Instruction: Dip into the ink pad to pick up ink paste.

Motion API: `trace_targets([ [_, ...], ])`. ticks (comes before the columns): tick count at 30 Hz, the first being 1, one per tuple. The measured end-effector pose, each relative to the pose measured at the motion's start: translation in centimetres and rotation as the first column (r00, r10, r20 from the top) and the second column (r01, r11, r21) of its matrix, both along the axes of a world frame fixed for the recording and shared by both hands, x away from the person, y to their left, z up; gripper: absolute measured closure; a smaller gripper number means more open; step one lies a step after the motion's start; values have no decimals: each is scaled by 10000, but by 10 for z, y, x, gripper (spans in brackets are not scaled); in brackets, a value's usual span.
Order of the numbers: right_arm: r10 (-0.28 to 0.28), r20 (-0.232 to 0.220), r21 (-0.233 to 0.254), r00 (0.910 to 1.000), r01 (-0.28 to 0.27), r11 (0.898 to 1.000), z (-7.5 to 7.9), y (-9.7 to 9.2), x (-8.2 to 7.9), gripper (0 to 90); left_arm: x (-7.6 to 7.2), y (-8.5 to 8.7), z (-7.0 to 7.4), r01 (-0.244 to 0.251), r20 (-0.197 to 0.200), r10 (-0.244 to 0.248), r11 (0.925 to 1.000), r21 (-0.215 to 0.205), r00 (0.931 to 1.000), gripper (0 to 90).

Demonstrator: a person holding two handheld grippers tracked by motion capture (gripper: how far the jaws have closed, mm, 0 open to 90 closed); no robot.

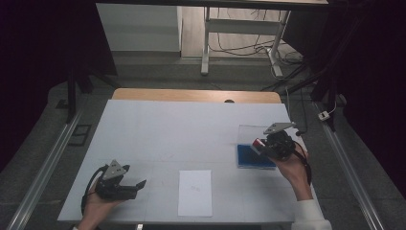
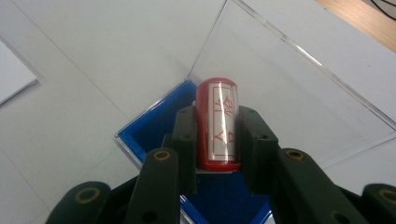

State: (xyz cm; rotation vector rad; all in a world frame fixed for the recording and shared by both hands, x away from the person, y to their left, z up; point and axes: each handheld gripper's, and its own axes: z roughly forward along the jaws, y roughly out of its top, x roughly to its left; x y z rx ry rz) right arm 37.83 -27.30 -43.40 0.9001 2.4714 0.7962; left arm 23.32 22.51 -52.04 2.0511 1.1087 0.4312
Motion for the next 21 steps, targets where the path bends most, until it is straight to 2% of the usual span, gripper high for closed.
trace_targets([
  [9,-128,-21,-731,9999,126,9972,-11,3,4,699,0,1,0,-32,-41,32,10000,-46,10000,165],
  [21,-30,-338,-1181,9994,-10,9930,-23,10,7,699,0,0,-1,-26,-60,26,10000,-10,10000,166],
])
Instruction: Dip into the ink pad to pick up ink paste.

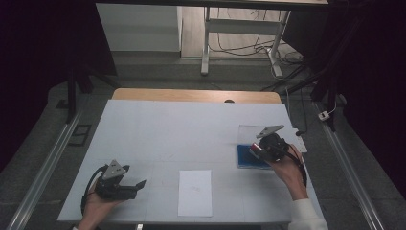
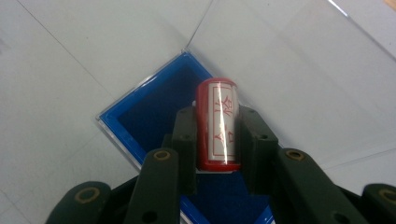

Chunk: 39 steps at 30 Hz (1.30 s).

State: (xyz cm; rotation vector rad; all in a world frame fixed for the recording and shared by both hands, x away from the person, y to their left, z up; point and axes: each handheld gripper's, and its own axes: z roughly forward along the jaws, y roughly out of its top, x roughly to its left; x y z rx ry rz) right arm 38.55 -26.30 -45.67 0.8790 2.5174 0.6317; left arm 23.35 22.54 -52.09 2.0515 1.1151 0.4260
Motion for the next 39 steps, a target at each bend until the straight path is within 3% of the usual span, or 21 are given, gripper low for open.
trace_targets([
  [11,-45,-209,-265,9998,39,9996,-8,1,3,699,0,1,0,-24,-12,24,10000,8,10000,166],
  [27,-429,-559,342,9975,448,9984,-12,-5,6,702,0,0,-1,7,-32,-6,10000,92,10000,166],
  [31,-400,-536,127,9978,408,9991,-13,-3,6,703,0,0,-1,-31,-72,32,9999,103,10000,166],
  [39,-495,-476,214,9976,506,9985,-16,-3,5,705,-2,1,0,-81,-30,82,9999,116,10000,166],
])
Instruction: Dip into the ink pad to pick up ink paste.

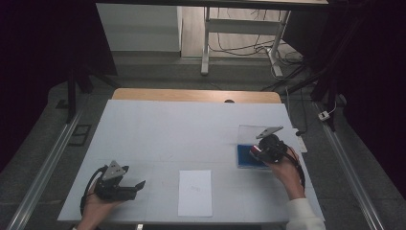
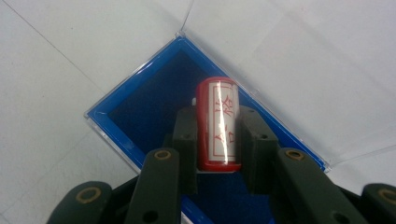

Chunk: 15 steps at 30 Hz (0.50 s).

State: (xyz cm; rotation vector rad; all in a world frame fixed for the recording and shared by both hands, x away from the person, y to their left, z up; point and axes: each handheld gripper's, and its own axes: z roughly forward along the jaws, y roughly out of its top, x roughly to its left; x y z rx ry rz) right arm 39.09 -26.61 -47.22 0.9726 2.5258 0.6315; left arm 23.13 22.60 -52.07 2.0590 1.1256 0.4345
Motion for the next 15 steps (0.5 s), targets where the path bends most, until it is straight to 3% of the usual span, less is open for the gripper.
trace_targets([
  [15,-75,104,-102,9999,76,9999,-1,1,-2,703,0,3,1,-102,33,102,9999,-38,9999,166],
])
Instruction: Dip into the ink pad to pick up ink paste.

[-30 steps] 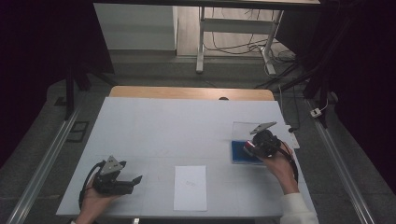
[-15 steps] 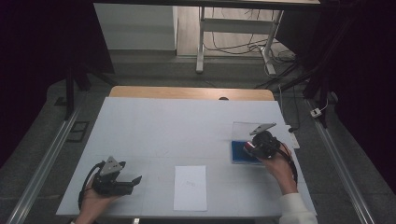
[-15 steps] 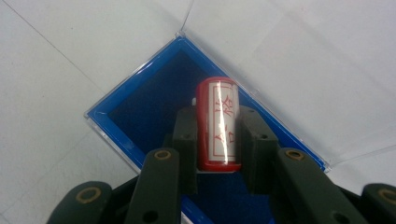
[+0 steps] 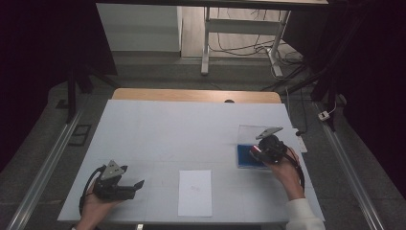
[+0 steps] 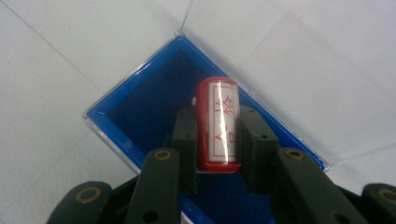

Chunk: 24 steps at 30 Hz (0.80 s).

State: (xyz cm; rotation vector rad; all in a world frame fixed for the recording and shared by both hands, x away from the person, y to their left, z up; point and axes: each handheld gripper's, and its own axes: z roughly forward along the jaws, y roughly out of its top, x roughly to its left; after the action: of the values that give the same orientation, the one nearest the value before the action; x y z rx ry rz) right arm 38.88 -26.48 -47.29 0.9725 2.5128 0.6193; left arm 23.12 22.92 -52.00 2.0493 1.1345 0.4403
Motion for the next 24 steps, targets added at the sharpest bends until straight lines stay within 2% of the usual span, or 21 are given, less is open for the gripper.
trace_targets([
  [3,54,98,-15,9999,-54,10000,1,0,-1,701,0,0,-1,-1,-19,2,10000,20,10000,166],
  [5,100,-6,292,9999,-100,9995,4,-3,0,700,1,0,-1,-7,-24,7,10000,61,10000,166],
  [11,128,-114,538,9999,-121,9985,6,-7,1,699,1,1,-2,-45,-22,45,10000,35,10000,167],
  [13,177,-156,775,9997,-164,9969,7,-8,0,699,1,1,-2,-62,-23,62,10000,51,10000,166],
  [16,112,57,987,9999,-117,9950,10,-10,-1,699,1,1,-2,-74,-7,74,10000,36,10000,167],
  [19,81,113,1274,9999,-95,9918,13,-12,-2,699,1,2,-2,-85,26,84,10000,17,10000,167],
  [22,60,228,1356,9997,-91,9907,14,-14,-3,699,1,3,-2,-123,36,123,9999,12,9999,167],
  [24,91,202,1613,9998,-122,9868,15,-15,-4,699,1,3,-2,-113,43,113,9999,3,9999,167],
])
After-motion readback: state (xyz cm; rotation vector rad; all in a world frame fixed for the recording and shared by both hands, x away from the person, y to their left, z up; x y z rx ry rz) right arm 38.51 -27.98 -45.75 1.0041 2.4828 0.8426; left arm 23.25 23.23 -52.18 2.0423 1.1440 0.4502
